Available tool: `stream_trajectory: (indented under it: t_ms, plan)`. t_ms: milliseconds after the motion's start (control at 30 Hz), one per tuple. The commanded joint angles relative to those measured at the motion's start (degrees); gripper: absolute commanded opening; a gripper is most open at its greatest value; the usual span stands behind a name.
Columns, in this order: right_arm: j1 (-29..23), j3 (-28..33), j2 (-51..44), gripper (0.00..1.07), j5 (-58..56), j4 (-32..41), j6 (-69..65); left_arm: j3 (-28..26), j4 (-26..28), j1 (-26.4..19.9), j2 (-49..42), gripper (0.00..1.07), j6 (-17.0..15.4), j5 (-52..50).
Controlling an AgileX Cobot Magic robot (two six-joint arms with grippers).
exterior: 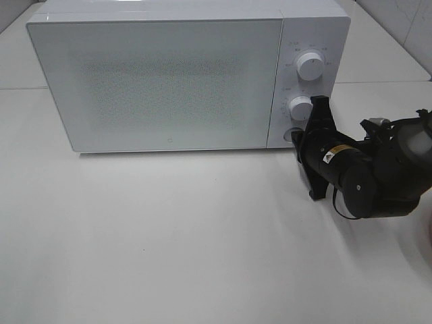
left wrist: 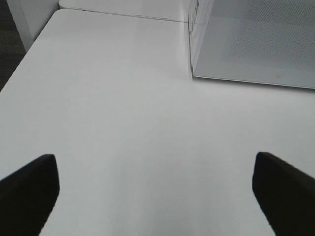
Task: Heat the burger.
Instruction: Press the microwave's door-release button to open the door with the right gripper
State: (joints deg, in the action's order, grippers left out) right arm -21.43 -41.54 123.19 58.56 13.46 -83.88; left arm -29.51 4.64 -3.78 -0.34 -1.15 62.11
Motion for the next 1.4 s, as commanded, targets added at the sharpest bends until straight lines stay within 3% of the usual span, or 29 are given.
stream_trajectory:
  t_ms: [33,300,900,1167,1400]
  plan:
    - [0.3,-1.1,-0.2,0.0,7.2,2.7,1.8,0.1,0.3,-0.1,-0.7,1.0,0.0,-1.0]
    - [0.2,-3.2,-0.2,0.0,14.2,5.2,1.8,0.1,0.3,-0.1,-0.7,1.0,0.0,-1.0]
    - [0.3,-11.2,-0.3,0.0,14.2,7.2,5.1,0.1,0.3,-0.1,-0.7,1.0,0.0,-1.0]
    - [0.3,-10.9,-0.3,0.0,12.3,7.3,5.0,0.1,0.3,-0.1,-0.7,1.0,0.0,-1.0]
    - [-0.6,-8.5,-2.5,0.0,1.3,6.9,2.1,0.1,0.3,-0.1,-0.7,1.0,0.0,-1.0]
